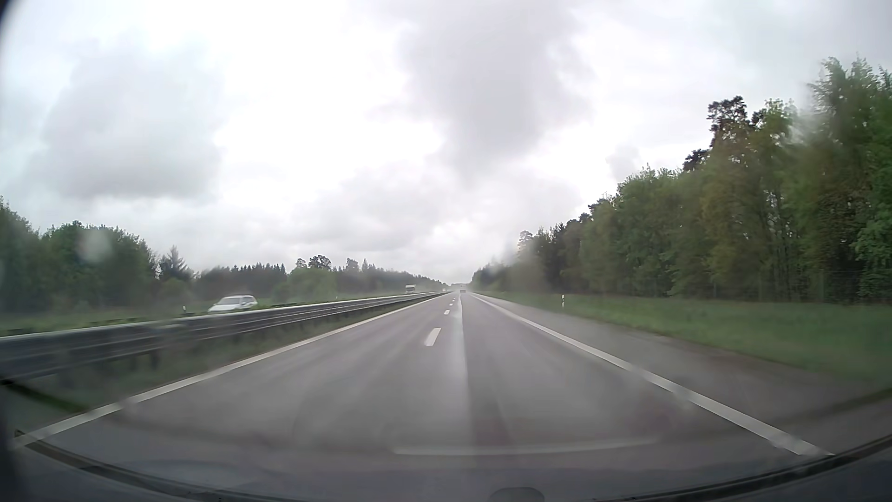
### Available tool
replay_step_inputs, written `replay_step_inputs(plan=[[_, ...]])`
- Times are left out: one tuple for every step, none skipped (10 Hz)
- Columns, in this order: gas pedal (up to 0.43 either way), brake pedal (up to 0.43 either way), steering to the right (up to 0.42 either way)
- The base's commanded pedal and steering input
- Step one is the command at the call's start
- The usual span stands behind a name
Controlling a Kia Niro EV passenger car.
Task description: Follow the waypoints while adhering to traffic rules and regulations
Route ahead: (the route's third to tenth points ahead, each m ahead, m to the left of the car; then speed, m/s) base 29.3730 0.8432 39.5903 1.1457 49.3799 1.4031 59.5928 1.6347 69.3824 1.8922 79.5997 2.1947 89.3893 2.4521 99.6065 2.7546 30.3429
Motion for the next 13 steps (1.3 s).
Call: replay_step_inputs(plan=[[0.311, 0.0, -0.005], [0.311, 0.0, -0.005], [0.311, 0.0, -0.005], [0.311, 0.0, -0.005], [0.311, 0.0, -0.005], [0.311, 0.0, -0.005], [0.311, 0.0, -0.005], [0.311, 0.0, -0.005], [0.311, 0.0, -0.005], [0.311, 0.0, -0.005], [0.311, 0.0, -0.005], [0.311, 0.0, -0.004], [0.311, 0.0, -0.004]])
